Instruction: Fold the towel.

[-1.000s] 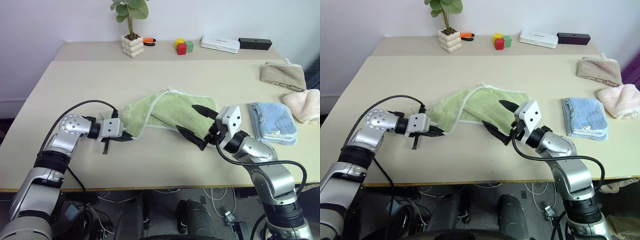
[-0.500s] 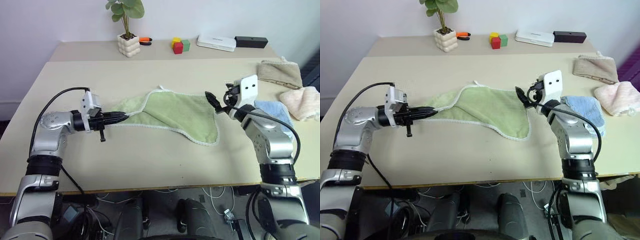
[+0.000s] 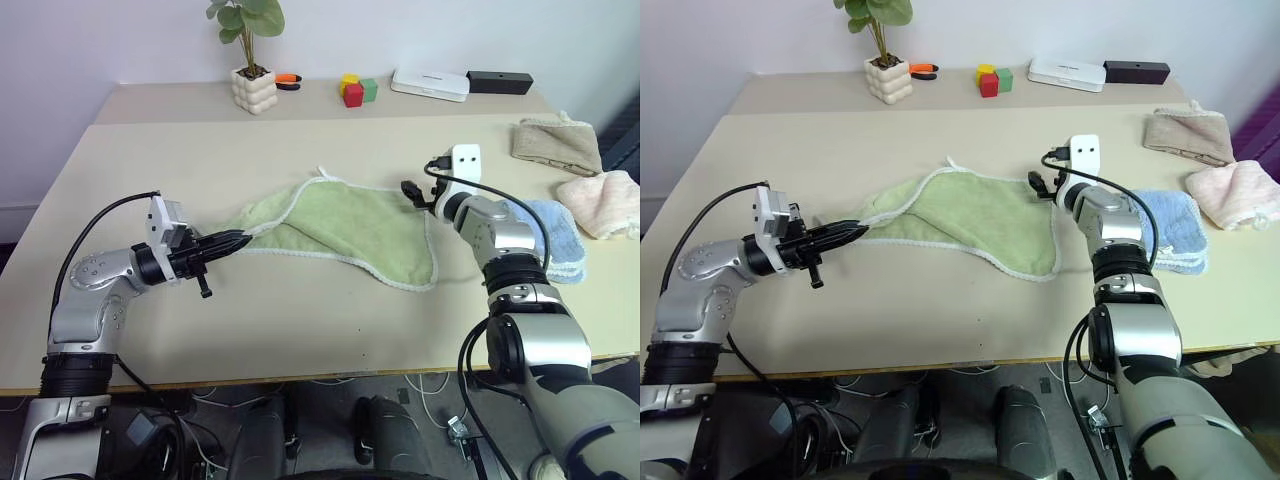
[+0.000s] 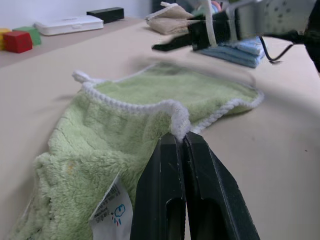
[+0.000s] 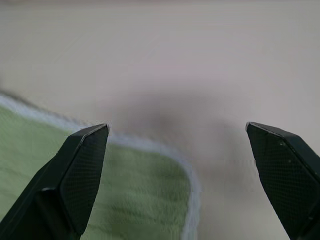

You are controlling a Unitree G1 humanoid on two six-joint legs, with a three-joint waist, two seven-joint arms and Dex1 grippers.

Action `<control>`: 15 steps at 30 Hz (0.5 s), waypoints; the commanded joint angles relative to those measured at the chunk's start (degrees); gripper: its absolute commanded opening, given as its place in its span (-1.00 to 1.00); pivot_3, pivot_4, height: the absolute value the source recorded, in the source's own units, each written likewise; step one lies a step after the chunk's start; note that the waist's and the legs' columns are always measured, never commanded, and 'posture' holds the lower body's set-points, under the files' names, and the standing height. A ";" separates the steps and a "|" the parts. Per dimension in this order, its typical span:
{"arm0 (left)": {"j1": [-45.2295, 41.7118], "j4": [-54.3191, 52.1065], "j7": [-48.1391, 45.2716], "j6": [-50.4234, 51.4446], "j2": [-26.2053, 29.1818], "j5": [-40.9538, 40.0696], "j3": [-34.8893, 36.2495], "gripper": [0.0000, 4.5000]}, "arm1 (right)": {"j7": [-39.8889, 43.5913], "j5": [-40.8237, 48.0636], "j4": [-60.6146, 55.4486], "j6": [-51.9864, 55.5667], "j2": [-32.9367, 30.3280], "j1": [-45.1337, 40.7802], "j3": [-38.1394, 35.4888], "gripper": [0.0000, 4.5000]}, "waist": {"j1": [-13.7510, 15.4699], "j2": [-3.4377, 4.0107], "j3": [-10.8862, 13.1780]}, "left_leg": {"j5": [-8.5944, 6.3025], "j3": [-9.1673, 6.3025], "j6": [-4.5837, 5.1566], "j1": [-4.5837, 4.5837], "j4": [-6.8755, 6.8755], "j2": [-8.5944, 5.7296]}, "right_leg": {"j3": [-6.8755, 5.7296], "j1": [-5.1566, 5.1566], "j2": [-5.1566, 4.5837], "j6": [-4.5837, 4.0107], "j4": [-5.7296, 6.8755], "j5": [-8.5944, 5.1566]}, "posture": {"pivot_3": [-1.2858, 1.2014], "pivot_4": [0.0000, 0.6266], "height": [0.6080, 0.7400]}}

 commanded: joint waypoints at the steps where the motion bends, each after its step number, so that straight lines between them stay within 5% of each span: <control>1: 1.21 -4.26 1.35 0.49 0.18 -2.24 2.54 -0.99 | -0.46 -1.50 5.92 -3.36 0.29 -4.41 -0.45 1.00 | -0.08 0.01 0.00 | 0.01 0.03 -0.02 0.00 -0.03 0.00 | 0.02 -0.03 0.00 0.00 0.00 0.00 | 0.03 -0.52 1.00; 3: 1.96 -5.22 1.65 0.97 0.26 -2.60 2.67 -0.99 | -0.49 -1.96 9.04 -4.77 0.55 -5.28 -0.71 1.00 | -0.09 0.01 0.01 | 0.04 0.06 -0.07 0.02 -0.11 0.00 | 0.04 -0.05 0.00 0.00 0.00 0.00 | 0.03 -0.52 1.00; 5: 2.36 -5.71 1.96 0.96 0.33 -2.41 2.59 -1.00 | 0.08 -2.20 11.60 -4.87 1.09 -5.71 -0.79 0.75 | -0.07 0.01 0.01 | 0.06 0.16 -0.09 0.13 -0.22 -0.01 | 0.12 -0.05 0.00 0.00 0.00 0.00 | 0.03 -0.52 1.00; 7: 2.42 -5.90 2.28 0.86 0.36 -2.26 2.49 -1.00 | 1.61 -2.92 12.98 -4.43 1.73 -5.81 0.01 0.45 | -0.07 0.01 0.01 | 0.07 0.17 -0.12 0.17 -0.28 0.00 | 0.13 -0.05 0.00 0.00 0.00 0.00 | 0.03 -0.52 1.00; 13: 2.28 -5.62 2.28 0.78 0.61 -2.15 2.28 -1.00 | 4.07 -4.31 12.77 -4.76 2.38 -6.23 0.70 -0.99 | -0.65 0.01 0.00 | 0.07 0.38 -0.13 0.57 -0.46 0.01 | 0.28 0.10 0.00 -0.01 0.00 0.00 | 0.03 -0.52 1.00; 15: 2.16 -5.56 2.24 0.80 0.56 -2.14 2.16 -1.00 | 4.17 -4.56 12.38 -5.21 1.84 -6.14 0.52 -0.99 | -0.75 0.01 0.00 | 0.07 0.38 -0.13 0.59 -0.47 0.02 | 0.28 0.12 0.00 -0.01 -0.01 0.00 | 0.03 -0.52 1.00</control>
